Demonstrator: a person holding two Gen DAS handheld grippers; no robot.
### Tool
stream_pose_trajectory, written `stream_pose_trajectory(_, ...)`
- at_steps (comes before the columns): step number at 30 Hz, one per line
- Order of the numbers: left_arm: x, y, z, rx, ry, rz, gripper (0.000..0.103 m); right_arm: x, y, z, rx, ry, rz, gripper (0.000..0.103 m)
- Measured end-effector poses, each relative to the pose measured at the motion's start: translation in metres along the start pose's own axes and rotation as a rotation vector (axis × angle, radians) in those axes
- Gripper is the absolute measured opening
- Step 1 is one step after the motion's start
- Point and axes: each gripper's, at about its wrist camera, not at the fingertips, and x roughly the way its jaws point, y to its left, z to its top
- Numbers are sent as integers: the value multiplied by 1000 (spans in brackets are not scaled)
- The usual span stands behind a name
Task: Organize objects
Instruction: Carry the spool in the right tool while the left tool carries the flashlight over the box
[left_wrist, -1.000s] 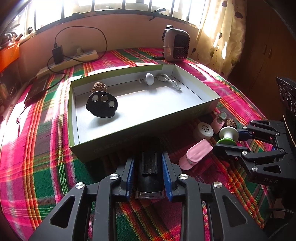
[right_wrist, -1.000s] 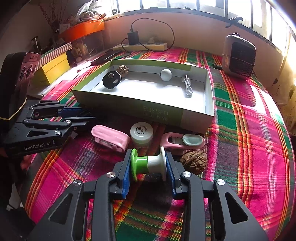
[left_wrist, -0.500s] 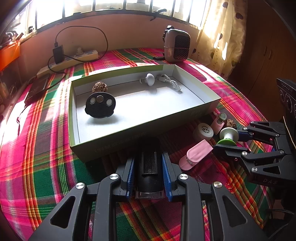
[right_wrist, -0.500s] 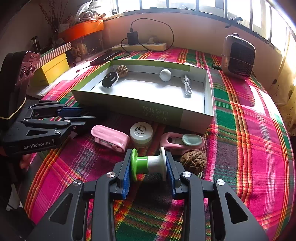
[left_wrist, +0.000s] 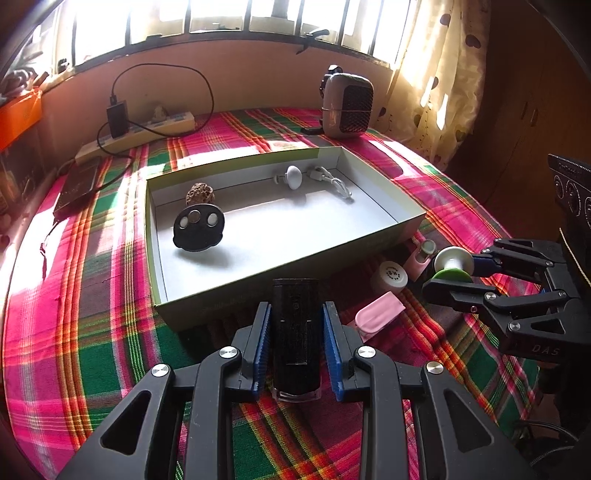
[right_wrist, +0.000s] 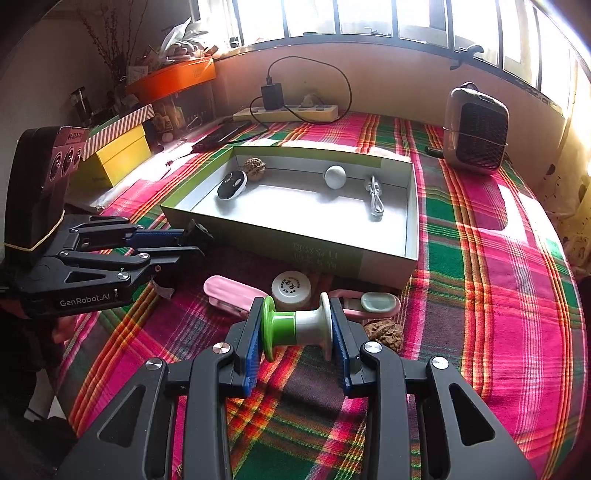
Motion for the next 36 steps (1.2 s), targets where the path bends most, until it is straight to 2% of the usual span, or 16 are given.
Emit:
stream_pose_trajectory(12, -7, 1, 10, 6, -11, 12, 25, -8, 1, 16, -23, -38, 3, 34)
stream_pose_trajectory(29, 0, -2, 9, 13, -8, 7, 25, -8, -3, 11, 4, -42, 8, 34)
stream_pose_trajectory(36, 5, -7, 3, 25, 25, 18, 25, -6, 0, 10, 6, -37, 16, 34)
